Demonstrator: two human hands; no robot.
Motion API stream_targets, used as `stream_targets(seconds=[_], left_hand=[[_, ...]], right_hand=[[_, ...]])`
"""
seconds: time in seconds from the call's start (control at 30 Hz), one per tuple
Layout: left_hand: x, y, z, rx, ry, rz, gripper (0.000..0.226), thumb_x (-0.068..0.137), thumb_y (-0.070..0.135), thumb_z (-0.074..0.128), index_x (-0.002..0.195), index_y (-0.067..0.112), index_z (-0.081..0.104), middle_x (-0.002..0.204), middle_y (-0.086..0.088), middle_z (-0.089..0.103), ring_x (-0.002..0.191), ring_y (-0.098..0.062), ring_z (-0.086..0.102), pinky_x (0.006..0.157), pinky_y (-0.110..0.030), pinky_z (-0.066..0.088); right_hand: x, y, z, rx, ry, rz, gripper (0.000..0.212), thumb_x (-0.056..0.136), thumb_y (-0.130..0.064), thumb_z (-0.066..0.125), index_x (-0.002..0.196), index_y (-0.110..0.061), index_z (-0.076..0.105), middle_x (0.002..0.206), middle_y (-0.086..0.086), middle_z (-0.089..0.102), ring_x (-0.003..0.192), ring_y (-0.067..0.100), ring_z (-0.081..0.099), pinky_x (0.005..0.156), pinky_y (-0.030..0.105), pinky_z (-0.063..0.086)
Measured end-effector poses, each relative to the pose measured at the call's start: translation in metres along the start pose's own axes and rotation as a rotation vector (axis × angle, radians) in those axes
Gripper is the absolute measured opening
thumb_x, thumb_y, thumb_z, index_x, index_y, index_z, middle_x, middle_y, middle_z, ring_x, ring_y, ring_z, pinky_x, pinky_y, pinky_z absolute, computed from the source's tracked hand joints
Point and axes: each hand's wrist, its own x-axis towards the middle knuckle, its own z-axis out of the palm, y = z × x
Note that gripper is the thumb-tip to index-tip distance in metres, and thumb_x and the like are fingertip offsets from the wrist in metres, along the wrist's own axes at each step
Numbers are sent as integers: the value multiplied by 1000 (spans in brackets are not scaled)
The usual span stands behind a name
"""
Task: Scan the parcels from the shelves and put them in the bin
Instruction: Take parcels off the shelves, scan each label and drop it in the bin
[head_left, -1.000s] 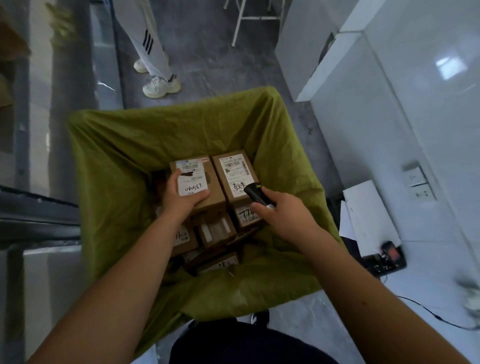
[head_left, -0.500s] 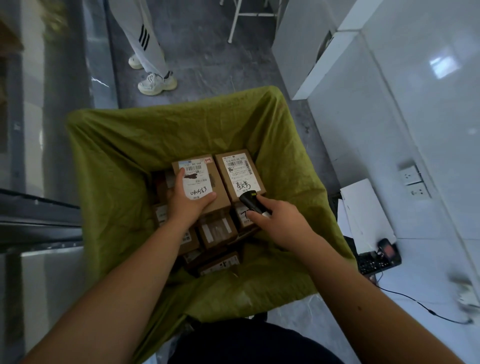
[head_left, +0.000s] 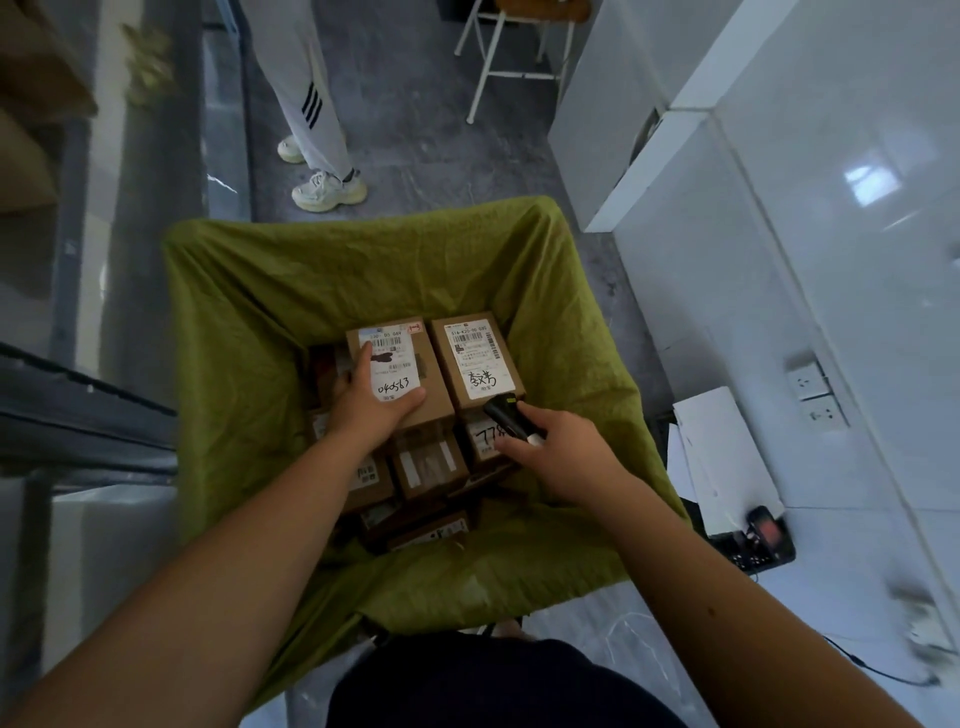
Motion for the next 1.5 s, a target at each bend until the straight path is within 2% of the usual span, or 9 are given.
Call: stream_targets(seconds=[0.13, 0.3, 0.43, 0.73, 0.93, 1.03, 1.13, 1.3, 1.5], left_hand=[[-16, 2, -2, 49, 33, 19, 104, 81, 62, 79, 163, 42, 19, 171, -4, 6, 152, -38, 25, 119, -53, 34], [-53, 6, 5, 170, 88, 98, 101, 85, 61, 77, 164, 38, 19, 172, 0, 1, 154, -35, 22, 118, -49, 35], [-84, 6, 10, 284, 166, 96, 102, 84, 66, 73, 164, 39, 16, 173, -1, 1, 157, -33, 18, 121, -51, 32], [-186, 12, 29, 356, 462, 51, 78, 94, 59, 63, 161, 35, 30, 166, -5, 29, 144, -31, 40, 114, -47, 42], [-262, 5, 51, 509, 624, -149, 80, 94, 67, 56, 163, 38, 26, 170, -9, 25, 153, -32, 27, 122, -51, 27], [-307, -4, 62, 490, 680, -203, 78, 93, 69, 54, 161, 38, 30, 169, -9, 27, 155, -31, 25, 124, -52, 23], [-350, -12, 71, 470, 744, -291, 83, 88, 77, 36, 161, 37, 33, 168, -7, 32, 154, -30, 28, 125, -50, 24], [-418, -26, 93, 431, 855, -460, 78, 96, 67, 53, 163, 37, 27, 170, -2, 26, 158, -25, 17, 127, -43, 12], [-495, -48, 120, 300, 977, -604, 77, 97, 69, 50, 163, 40, 22, 173, 1, 18, 160, -22, 12, 130, -46, 11]], right_hand=[[-3, 5, -3, -9, 14, -37, 87, 86, -59, 74, 159, -27, 39, 140, 0, 61, 109, 11, 64, 94, 34, 58], [-3, 7, -7, -54, 5, -110, 78, 93, -53, 68, 160, -29, 35, 138, 4, 60, 99, 12, 65, 83, 28, 58], [-3, 8, -11, -105, -50, -167, 79, 93, -59, 63, 160, -42, 26, 139, 7, 54, 98, 15, 65, 86, 37, 61], [-10, 15, -21, -212, -169, -406, 74, 96, -68, 51, 161, -44, 24, 154, 15, 40, 131, 33, 51, 110, 46, 46], [-33, 13, -27, -415, -249, -699, 68, 104, -62, 40, 164, -37, 20, 135, 9, 57, 121, 29, 51, 104, 44, 47], [-50, 8, -27, -517, -308, -835, 67, 104, -63, 39, 163, -39, 19, 128, 11, 55, 112, 32, 53, 98, 43, 48], [-68, 0, -20, -591, -313, -972, 70, 99, -72, 36, 161, -46, 18, 128, 14, 51, 110, 36, 54, 97, 48, 50], [-109, -21, -4, -716, -351, -1190, 70, 99, -72, 37, 161, -48, 17, 134, 16, 47, 119, 36, 50, 99, 45, 47], [-171, -33, 29, -738, -444, -1410, 73, 97, -73, 41, 161, -48, 16, 135, 16, 47, 120, 36, 51, 98, 44, 47]])
